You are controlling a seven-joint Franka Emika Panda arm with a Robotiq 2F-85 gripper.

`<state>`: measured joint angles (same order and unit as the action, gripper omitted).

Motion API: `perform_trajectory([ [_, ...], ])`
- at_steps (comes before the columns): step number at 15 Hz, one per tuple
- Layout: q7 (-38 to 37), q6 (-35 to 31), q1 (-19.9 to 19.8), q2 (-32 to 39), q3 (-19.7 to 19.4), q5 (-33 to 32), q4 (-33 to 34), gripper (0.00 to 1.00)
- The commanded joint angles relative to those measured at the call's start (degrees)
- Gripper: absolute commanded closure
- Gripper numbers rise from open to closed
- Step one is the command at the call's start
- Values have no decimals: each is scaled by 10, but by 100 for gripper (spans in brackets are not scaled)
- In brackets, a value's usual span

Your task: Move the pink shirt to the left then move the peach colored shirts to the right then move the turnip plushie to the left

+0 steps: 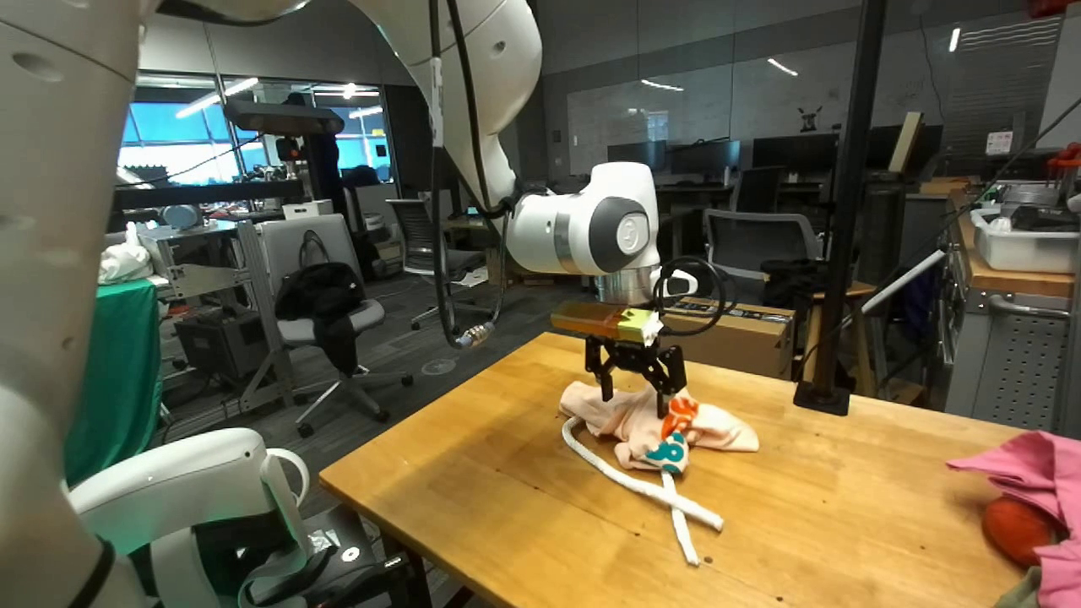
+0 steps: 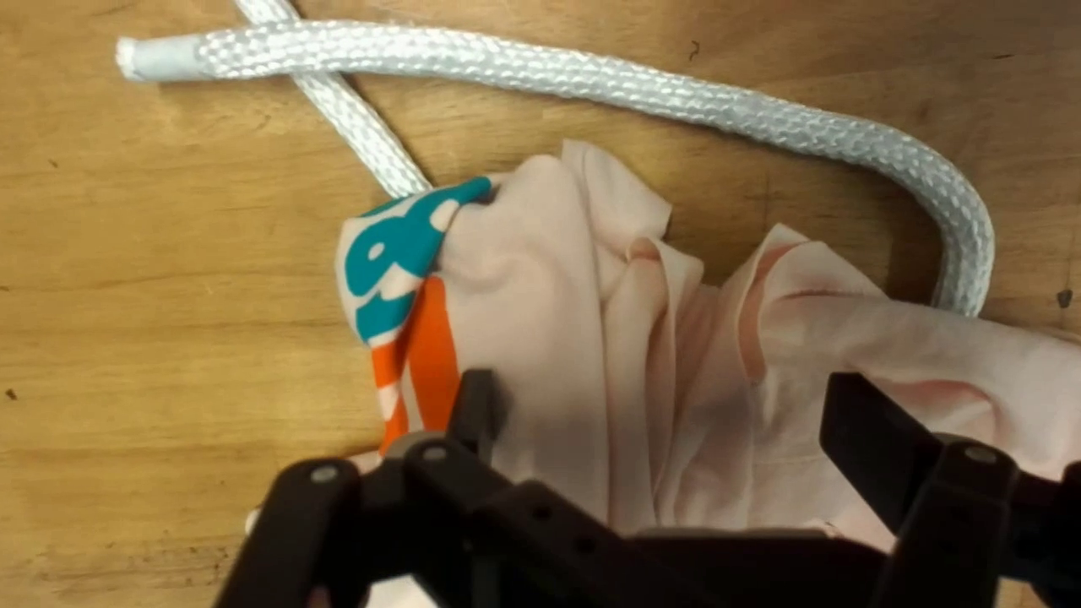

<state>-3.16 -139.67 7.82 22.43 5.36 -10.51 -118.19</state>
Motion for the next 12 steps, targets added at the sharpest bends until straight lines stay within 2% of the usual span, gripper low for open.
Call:
perform_trajectory([
  [1,-2,-29,1,-1,-8,5,-8,0],
  [6,-11,-57,4,6,-21,-4,-10,0],
  [12,-18,-59,8,25,-32,-8,-7,0],
])
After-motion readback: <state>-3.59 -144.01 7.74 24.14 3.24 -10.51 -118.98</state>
